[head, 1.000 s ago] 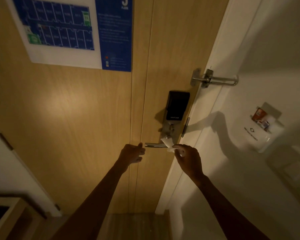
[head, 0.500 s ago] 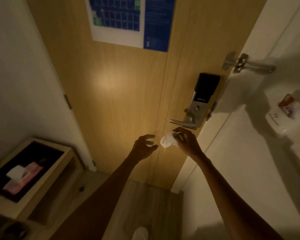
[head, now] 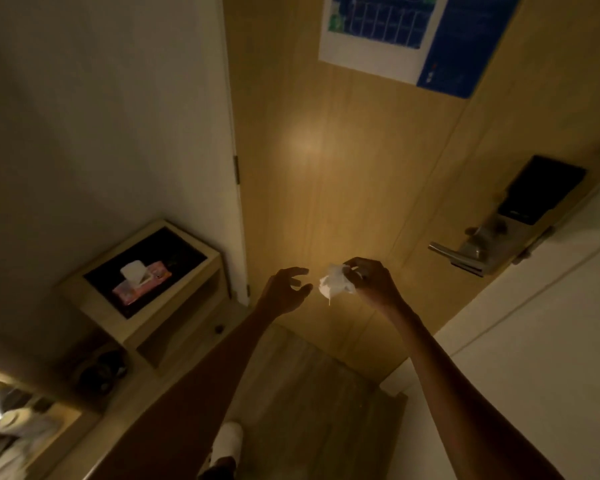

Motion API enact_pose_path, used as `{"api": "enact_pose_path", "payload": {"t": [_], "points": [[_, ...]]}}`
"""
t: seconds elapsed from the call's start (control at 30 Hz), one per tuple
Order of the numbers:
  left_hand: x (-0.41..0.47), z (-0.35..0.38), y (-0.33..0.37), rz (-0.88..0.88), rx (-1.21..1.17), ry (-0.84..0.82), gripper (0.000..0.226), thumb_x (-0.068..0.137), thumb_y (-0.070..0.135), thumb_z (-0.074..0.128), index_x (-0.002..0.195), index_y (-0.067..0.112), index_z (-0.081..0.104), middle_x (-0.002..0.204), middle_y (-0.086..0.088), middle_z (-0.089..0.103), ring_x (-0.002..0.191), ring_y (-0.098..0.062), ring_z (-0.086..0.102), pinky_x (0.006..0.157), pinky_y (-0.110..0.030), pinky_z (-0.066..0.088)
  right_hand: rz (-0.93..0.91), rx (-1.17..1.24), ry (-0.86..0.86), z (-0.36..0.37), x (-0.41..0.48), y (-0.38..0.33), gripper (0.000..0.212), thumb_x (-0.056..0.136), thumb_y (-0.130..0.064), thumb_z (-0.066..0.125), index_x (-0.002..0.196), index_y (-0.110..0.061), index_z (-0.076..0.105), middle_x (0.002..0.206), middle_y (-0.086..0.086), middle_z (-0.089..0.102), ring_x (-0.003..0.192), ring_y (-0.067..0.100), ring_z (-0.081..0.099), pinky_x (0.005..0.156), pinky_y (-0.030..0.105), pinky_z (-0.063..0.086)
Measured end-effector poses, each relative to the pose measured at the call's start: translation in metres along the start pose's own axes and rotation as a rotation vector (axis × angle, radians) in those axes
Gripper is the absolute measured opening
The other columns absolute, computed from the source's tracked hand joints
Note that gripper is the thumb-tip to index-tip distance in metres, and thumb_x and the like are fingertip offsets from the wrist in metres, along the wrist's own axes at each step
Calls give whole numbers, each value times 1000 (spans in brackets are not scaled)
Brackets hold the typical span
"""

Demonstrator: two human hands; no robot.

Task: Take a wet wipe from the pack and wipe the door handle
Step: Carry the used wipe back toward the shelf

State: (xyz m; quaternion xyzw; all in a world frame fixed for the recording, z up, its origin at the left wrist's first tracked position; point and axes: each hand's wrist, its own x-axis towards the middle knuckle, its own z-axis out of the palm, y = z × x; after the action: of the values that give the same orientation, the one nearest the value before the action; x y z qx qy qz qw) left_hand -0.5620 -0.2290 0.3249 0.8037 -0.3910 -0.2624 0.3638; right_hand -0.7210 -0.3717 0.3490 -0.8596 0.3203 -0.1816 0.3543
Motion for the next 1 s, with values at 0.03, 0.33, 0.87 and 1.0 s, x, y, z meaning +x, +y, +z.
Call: {"api": "enact_pose_path", "payload": {"t": [0.03, 0.33, 0.87, 1.0], "points": [[0, -10, -9, -32, -6, 16, 48, 85, 42, 65, 130, 28, 56, 123, -2, 65, 105, -17, 66, 84, -31, 55, 5, 5, -20, 10, 6, -5, 32, 90, -45, 52, 94, -19, 69, 80, -4, 70, 70, 8, 67, 53, 10, 45], [24, -110, -113, -197, 11, 97, 55, 91, 39, 58, 140, 20, 44, 138, -5, 52, 116, -19, 57, 92, -27, 46, 54, -1, -184, 131, 93, -64, 18, 90, -32, 62, 99, -18, 68, 94, 1, 71, 78, 10, 67, 51, 11, 46], [86, -284, -346, -478, 115, 193, 79, 85, 69, 36, 139, 13, 49, 138, -13, 55, 127, -31, 52, 104, -45, 43, 67, -27, -238, 378, 269, -160, 27, 89, -23, 63, 110, -7, 69, 105, 11, 71, 81, 18, 66, 46, 5, 37], [98, -305, -356, -560, 127, 163, 65, 95, 39, 50, 150, 10, 29, 146, -14, 45, 131, -32, 47, 108, -42, 38, 21, -72, -322, 430, 319, -167, 13, 88, -13, 62, 93, -4, 71, 86, 12, 71, 67, 16, 59, 42, 7, 36]]}}
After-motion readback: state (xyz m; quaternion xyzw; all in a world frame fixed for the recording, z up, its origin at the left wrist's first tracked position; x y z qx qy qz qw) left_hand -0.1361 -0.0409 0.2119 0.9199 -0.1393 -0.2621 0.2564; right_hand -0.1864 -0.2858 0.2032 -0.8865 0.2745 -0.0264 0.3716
